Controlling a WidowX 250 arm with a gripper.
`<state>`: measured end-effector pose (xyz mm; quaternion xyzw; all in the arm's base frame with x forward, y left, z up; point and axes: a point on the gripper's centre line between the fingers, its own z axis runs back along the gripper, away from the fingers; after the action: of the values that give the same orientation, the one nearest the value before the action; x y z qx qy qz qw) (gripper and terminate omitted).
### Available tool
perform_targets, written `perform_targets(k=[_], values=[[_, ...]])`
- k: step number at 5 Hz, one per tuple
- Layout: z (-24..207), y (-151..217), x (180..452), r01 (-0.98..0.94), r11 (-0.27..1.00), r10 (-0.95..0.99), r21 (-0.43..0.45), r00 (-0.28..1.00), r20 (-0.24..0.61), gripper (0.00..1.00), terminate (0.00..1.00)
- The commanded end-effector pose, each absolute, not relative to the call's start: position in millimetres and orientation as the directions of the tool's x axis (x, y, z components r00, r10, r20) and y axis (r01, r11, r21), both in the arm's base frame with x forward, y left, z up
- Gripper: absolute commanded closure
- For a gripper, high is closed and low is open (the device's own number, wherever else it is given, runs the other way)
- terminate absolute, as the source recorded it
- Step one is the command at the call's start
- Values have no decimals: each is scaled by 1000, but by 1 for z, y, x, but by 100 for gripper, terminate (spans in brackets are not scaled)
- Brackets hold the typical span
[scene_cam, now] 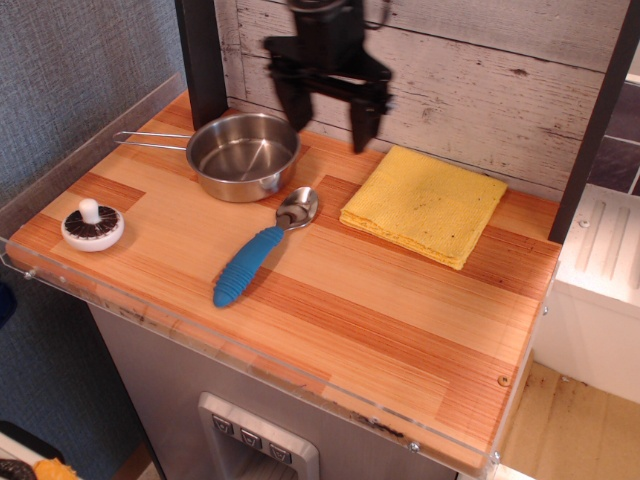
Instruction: Move yellow foam to front right table. foam moved to destination
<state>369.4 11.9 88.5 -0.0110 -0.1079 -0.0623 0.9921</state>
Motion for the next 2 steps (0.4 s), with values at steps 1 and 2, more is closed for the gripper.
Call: perform_targets(k=[1,2], values=[[89,-18,392,65,998,-63,-2,964,257,0,0],[75,-21,393,9,1000,-9,2,974,226,0,0]])
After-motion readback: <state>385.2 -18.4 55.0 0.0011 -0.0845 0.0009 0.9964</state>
